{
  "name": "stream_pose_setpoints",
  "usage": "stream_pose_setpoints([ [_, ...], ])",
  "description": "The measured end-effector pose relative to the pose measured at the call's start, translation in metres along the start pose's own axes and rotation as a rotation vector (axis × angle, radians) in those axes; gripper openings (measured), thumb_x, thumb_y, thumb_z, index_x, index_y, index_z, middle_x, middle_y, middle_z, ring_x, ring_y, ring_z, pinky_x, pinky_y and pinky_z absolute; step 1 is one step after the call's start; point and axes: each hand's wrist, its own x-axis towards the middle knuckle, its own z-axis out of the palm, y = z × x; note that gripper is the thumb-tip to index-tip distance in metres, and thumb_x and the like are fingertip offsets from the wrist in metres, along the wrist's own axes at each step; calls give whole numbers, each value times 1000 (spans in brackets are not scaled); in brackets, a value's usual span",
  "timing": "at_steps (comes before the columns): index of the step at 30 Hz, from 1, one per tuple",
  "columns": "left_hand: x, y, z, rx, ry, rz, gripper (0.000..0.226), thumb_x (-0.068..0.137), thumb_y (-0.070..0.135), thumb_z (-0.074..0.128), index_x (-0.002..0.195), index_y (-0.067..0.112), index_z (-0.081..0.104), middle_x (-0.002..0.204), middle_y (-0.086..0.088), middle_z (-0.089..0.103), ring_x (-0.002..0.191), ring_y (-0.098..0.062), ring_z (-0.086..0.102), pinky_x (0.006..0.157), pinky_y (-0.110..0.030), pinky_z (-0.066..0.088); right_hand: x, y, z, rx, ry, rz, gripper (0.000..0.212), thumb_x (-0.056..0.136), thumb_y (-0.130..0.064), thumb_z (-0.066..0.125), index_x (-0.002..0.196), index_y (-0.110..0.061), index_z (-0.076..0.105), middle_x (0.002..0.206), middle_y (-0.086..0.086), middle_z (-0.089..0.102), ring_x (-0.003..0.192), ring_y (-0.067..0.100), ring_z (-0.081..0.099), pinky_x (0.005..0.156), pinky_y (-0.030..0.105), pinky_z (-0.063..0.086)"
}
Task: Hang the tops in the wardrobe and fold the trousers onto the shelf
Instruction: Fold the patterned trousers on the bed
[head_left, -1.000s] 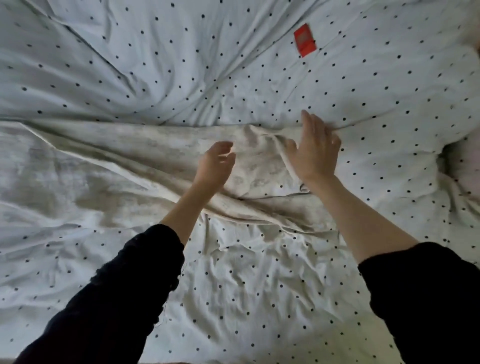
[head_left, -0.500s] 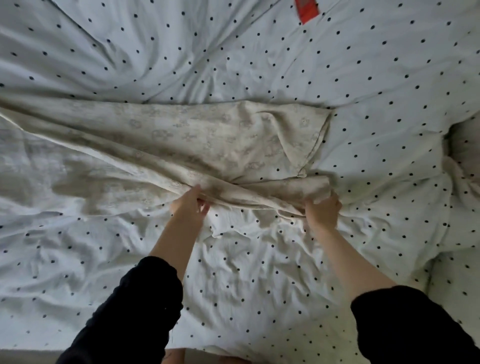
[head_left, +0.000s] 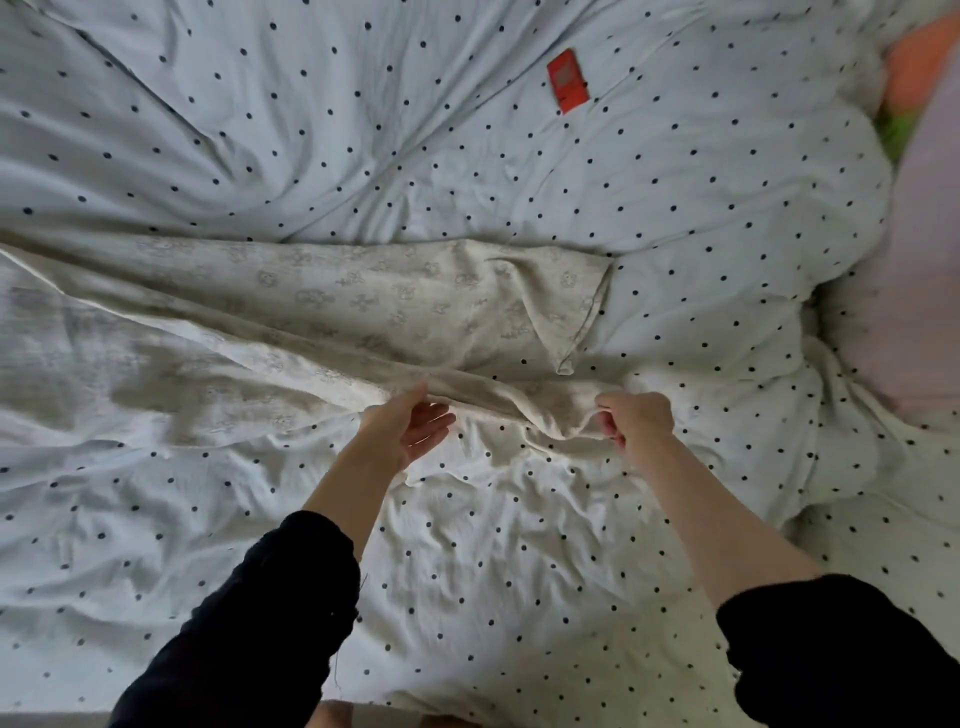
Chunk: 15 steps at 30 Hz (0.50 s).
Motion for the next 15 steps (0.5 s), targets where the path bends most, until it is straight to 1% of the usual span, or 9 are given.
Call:
stream_pose_setpoints([
  [2,-5,26,6,26,-5,52,22,90,21,60,72,9,57,65,-4,70,56,-15,69,53,-25,54,-9,-36,-7,175,-87,-7,15,87,-1,56,72,-1,57,40,4,57,29,8,47,31,13,30],
  [3,-7,43,11,22,-24,101,23,91,22,58,71,11,56,62,-1,70,58,-14,69,57,-25,54,-14,-57,-10,263,-144,-29,18,91,-1,52,73,-2,55,39,3,58,33,9,50,32,15,32],
  [4,-8,62,17,11,-63,164,22,92,25,56,74,13,56,67,2,70,68,-12,69,65,-27,53,-21,-79,-12,357,-212,-70,19,93,-3,49,75,-3,53,43,3,61,41,10,54,39,15,37],
  [6,-9,93,27,14,-154,295,18,95,32,51,93,17,61,102,5,67,102,-14,59,88,-35,44,-28,-115,-14,519,-291,-210,11,95,-9,52,86,-4,53,68,7,67,61,15,60,57,20,48],
  [7,-9,104,30,22,-193,342,21,96,34,49,106,19,60,121,5,59,115,-15,50,96,-38,40,-29,-127,-14,559,-293,-287,9,95,-13,53,93,-4,54,80,7,64,67,15,59,64,24,51],
  [8,-9,108,32,33,-219,382,24,97,33,48,115,20,57,132,4,52,121,-17,44,100,-40,37,-29,-133,-12,567,-281,-346,12,95,-16,54,101,-6,53,86,6,60,70,15,58,68,27,52],
  [10,-8,102,30,133,-210,433,26,99,28,45,120,18,55,133,0,51,122,-18,45,102,-40,39,-22,-128,-7,478,-219,-402,23,95,-20,53,115,-9,50,86,2,57,71,13,56,73,30,54],
  [12,-3,79,24,363,-130,482,30,98,21,45,125,12,54,123,-2,55,115,-18,49,100,-39,42,-11,-105,2,306,-120,-387,31,93,-24,54,121,-9,51,88,2,59,77,14,58,78,33,54],
  [15,10,39,6,721,29,599,36,95,13,48,130,10,53,127,-7,56,118,-24,52,104,-40,40,4,-59,17,51,6,-343,36,92,-28,54,122,-9,52,116,10,61,104,25,60,93,42,50],
])
